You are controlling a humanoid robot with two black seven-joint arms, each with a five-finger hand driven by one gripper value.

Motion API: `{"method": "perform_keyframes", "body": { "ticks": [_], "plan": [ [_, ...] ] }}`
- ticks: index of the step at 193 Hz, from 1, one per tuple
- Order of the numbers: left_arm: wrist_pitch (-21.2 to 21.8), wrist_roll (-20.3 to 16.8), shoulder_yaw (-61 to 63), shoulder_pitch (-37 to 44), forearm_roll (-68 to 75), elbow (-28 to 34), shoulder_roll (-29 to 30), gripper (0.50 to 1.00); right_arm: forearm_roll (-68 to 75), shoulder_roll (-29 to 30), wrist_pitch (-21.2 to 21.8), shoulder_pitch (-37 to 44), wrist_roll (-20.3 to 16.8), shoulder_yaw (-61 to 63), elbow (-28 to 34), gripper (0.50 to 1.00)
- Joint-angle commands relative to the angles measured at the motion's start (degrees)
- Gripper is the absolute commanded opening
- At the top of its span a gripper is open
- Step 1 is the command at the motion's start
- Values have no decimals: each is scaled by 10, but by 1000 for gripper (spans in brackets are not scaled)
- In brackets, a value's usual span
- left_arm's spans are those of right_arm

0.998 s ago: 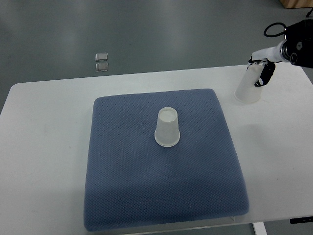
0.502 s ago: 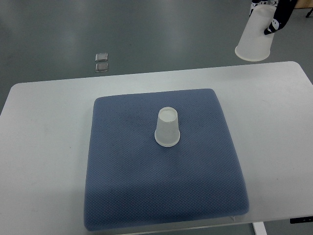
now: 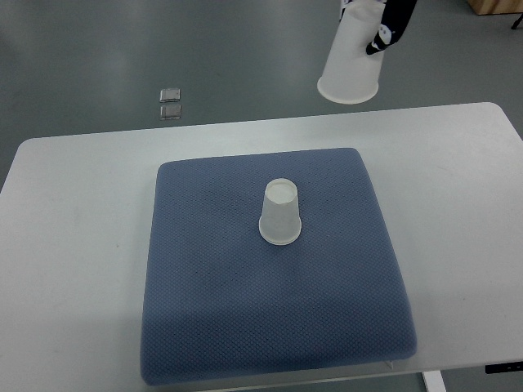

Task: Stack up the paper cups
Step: 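Lift the held cup and carry it over the cup on the pad, then lower the held cup down onto the upside-down cup on the pad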

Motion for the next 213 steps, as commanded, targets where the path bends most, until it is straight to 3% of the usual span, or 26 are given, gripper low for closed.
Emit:
{"method": "perform_keyframes", "body": {
  "ticks": [1, 32, 67, 213],
  "plan": [
    [0, 0, 0, 0, -1, 0, 0, 1000, 29, 47, -4, 0, -1, 19, 0, 545],
    [0, 0, 0, 0, -1, 2, 0, 1000, 45, 114, -31, -9, 0, 28, -1, 547],
    [0, 0, -1, 0, -1, 2, 0, 1000, 46, 144, -60, -40, 0, 33, -1, 547],
    [0, 0, -3, 0, -1, 3, 0, 1000, 43, 147, -158, -145, 0, 16, 29, 549]
  ]
}}
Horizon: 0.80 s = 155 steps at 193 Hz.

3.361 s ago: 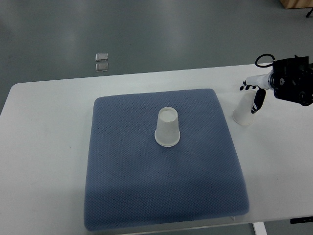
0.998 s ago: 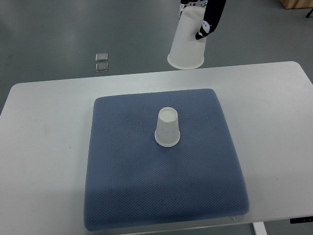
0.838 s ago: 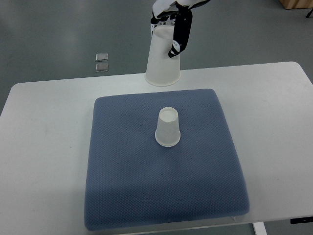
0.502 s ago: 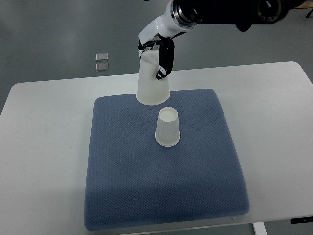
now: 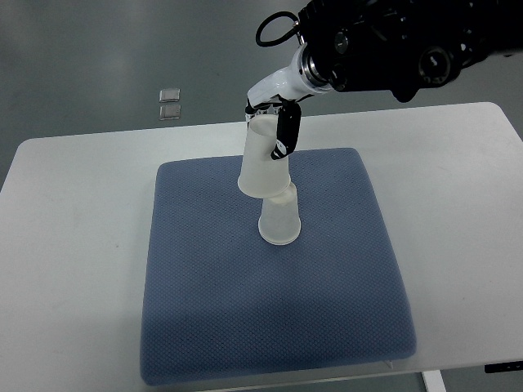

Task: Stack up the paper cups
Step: 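Lower the held cup down onto the upside-down cup on the pad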

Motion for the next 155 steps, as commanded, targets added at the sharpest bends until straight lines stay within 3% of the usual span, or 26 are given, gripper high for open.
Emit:
{"method": "perform_keyframes", "body": {
  "ticks": [1, 155],
  "plan": [
    [0, 0, -1, 0, 0, 0, 0, 1000, 0, 1, -10, -14, 0, -6, 1, 549],
    [0, 0, -1, 0, 0, 1, 0, 1000, -1, -4, -29, -26, -1, -20, 21, 554]
  ]
}}
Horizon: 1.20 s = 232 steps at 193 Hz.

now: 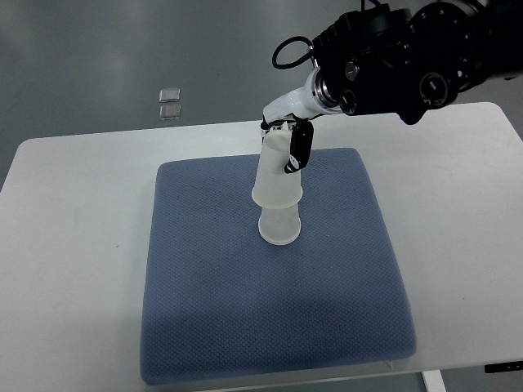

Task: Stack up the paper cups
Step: 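Lower the held cup down onto the upside-down cup on the pad, then open the right hand's fingers to release the stacked cup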

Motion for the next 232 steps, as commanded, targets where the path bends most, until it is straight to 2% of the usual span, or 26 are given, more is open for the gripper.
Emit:
{"method": "perform_keyframes", "body": {
  "ticks": [1, 119, 164, 195, 204, 217, 224, 232],
  "plan": [
    [0, 0, 0, 0, 0, 0, 0, 1000, 0, -1, -2, 0, -1, 0, 3, 554],
    [0, 0, 0, 0, -1, 1, 0, 1000, 0, 4, -30, -23, -1, -5, 3, 580],
    [0, 0, 0, 0, -1, 1, 0, 1000, 0, 4, -38, -29, -2, -5, 3, 635],
    [0, 0, 0, 0, 0, 2, 0, 1000, 0, 4, -39, -32, -2, -5, 3, 646],
    [0, 0, 0, 0, 0, 1, 0, 1000, 0, 4, -39, -33, -2, -5, 3, 676],
    [0, 0, 0, 0, 0, 1, 0, 1000, 0, 4, -39, -35, -2, -5, 3, 693],
    [0, 0, 0, 0, -1, 1, 0, 1000, 0, 4, -39, -36, -2, -5, 3, 737],
    [0, 0, 0, 0, -1, 1, 0, 1000, 0, 4, -39, -37, -2, -5, 2, 748]
  ]
}}
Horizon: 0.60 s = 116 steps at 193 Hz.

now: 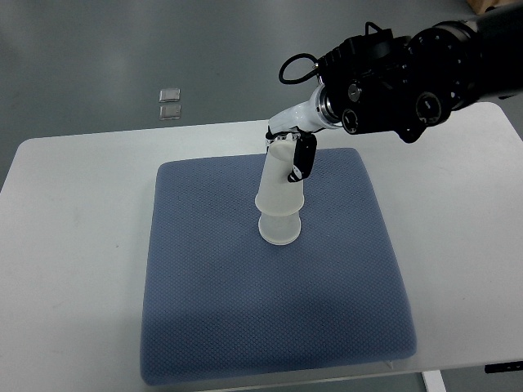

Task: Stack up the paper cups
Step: 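Open the right hand's fingers to release the stacked cup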

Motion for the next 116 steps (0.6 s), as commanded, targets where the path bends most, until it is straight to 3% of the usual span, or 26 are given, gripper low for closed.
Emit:
{"method": "perform_keyframes", "body": {
  "ticks": [1, 20, 45, 116],
  "plan": [
    [0, 0, 0, 0, 1, 0, 0, 1000, 0, 0, -1, -2, 0, 0, 0, 752],
    [0, 0, 0, 0, 1, 0, 0, 1000, 0, -1, -1, -4, 0, 0, -1, 815],
    [0, 0, 0, 0, 1, 0, 0, 1000, 0, -2, -1, -5, 0, 0, 0, 856],
    [0, 0, 1, 0, 1, -1, 0, 1000, 2, -4, -9, -7, 1, 1, -1, 864]
  ]
}}
